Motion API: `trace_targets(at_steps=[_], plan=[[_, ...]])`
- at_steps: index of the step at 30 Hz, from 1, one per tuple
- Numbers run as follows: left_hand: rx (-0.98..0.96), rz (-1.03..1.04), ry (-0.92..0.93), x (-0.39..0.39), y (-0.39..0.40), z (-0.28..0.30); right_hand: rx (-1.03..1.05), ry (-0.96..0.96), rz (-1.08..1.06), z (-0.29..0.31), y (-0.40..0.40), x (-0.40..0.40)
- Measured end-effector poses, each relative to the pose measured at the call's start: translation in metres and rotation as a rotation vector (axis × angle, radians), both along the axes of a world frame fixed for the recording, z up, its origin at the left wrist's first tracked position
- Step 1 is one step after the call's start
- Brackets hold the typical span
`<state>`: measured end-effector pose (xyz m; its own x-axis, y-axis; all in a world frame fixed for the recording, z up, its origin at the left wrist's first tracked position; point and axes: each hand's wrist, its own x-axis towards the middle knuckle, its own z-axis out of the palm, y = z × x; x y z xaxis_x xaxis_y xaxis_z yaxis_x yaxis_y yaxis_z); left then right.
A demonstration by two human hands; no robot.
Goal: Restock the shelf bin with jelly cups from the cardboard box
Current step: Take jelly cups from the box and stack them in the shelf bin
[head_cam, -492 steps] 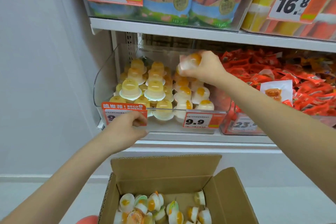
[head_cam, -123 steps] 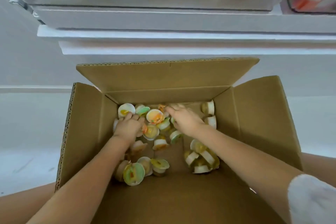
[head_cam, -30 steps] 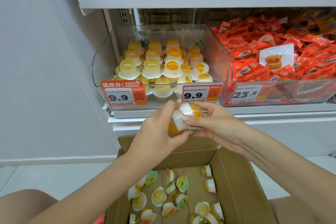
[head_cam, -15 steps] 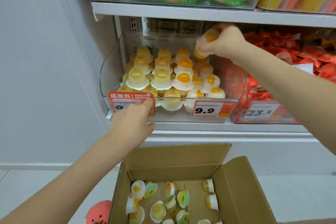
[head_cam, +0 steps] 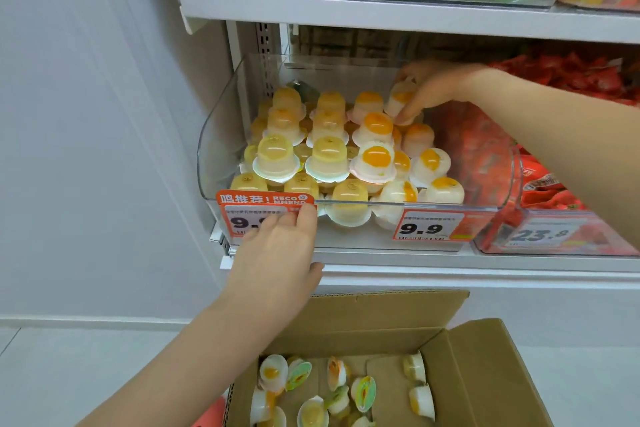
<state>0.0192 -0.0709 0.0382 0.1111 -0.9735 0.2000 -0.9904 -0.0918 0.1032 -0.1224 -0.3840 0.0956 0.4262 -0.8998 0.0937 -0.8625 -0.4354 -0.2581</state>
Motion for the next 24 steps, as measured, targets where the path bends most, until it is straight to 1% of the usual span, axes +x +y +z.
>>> trace_targets(at_steps=[3, 14, 18, 21, 22, 24], plan=[[0.001, -0.001, 0.005, -0.001, 0.001, 0.000, -0.017, -0.010, 0.023, -0.007, -0.001, 0.004], [-0.004, -0.003, 0.013, -0.002, 0.001, -0.001, 0.015, 0.057, 0.099, 0.001, 0.000, -0.001], [0.009, 0.002, 0.001, -0.002, 0.001, -0.002, 0.020, 0.079, 0.094, 0.007, 0.002, -0.010], [0.013, -0.010, -0.001, 0.000, 0.001, -0.002, 0.070, 0.117, 0.097, 0.014, 0.013, -0.016], [0.014, -0.014, -0.001, 0.002, 0.001, -0.002, 0.066, 0.123, 0.097, 0.016, 0.021, -0.019], [0.018, -0.021, 0.000, 0.004, 0.004, -0.003, -0.070, 0.042, 0.098, 0.019, 0.044, -0.030]])
